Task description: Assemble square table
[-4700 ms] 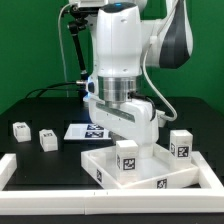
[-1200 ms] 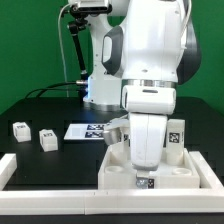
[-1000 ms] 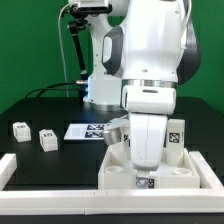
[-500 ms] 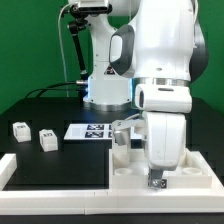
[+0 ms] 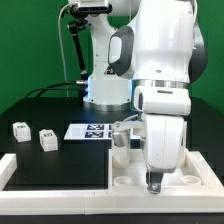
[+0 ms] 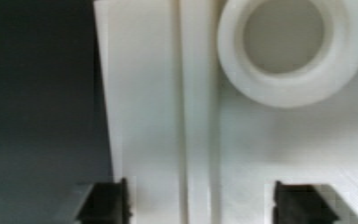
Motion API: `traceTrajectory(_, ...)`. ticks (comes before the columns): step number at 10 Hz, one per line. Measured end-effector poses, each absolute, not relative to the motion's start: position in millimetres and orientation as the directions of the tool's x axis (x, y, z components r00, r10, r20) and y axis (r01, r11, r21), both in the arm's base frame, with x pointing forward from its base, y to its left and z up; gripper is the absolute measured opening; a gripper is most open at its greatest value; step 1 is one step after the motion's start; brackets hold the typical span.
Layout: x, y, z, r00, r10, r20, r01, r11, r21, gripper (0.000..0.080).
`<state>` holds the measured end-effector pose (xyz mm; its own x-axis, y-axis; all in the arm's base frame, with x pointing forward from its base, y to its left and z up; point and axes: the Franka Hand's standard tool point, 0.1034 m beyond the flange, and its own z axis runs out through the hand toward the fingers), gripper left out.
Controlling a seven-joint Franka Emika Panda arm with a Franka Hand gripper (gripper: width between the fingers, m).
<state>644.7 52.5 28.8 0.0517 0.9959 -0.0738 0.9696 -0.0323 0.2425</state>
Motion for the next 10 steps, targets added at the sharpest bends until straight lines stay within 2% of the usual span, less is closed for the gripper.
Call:
traceTrajectory(1,645,52,28.8,0.052,0.996,-0.074,0.970,-0.033,0.242,0.0564)
traceTrajectory(2,645,52,28.7,0.053,0.996,-0.074,0.970,-0.033,0.242,0.0624)
traceTrajectory(7,645,51,28.8,0.054,0.996,-0.074,0.970,-0.035,0.242,0.0649)
traceTrajectory(8,646,49,33.8,0.059,0.995,-0.078,0.970,-0.039,0.238,0.0649)
traceTrajectory(10,642,37,73.3,0.077,0.993,-0.094,0.972,-0.054,0.227,0.0649)
